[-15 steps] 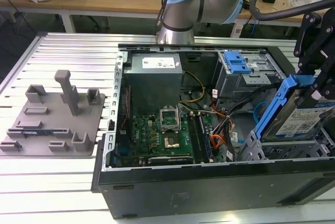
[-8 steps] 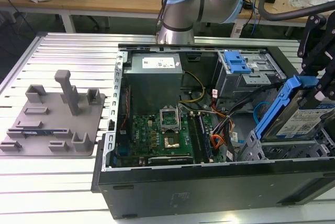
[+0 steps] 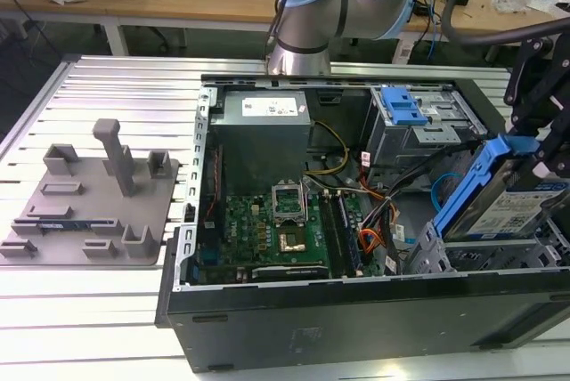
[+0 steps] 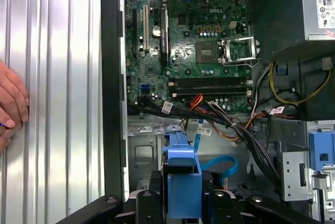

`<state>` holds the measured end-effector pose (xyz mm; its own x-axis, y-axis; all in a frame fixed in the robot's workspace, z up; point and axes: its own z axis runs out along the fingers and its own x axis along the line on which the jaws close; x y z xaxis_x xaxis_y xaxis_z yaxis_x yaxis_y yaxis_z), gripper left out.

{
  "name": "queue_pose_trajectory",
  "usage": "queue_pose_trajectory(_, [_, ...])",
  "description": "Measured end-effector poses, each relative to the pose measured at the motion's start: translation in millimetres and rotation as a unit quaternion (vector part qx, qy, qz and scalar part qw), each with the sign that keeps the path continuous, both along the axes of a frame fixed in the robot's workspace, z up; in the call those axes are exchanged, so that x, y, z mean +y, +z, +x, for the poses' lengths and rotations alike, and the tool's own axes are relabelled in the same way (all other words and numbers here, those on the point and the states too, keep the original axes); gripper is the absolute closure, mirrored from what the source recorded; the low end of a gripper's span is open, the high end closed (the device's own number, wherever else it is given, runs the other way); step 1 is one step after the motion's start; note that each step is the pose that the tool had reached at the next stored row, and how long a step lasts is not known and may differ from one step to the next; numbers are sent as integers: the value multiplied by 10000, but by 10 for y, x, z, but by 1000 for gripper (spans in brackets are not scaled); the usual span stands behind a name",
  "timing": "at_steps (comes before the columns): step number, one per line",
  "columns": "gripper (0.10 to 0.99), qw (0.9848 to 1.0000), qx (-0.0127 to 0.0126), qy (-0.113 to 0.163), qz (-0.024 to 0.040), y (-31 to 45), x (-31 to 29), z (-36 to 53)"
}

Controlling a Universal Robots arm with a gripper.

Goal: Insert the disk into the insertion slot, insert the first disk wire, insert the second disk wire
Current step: 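Insert the disk into the insertion slot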

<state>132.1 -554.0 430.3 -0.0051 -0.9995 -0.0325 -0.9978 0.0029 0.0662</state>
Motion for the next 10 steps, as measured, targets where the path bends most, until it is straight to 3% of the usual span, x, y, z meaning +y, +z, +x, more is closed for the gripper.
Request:
queue_pose_trajectory(4, [722,10000,29,0,-1,-44,0,17])
queue_pose_trajectory(10, [722,10000,32,0,2,-163,-1,29])
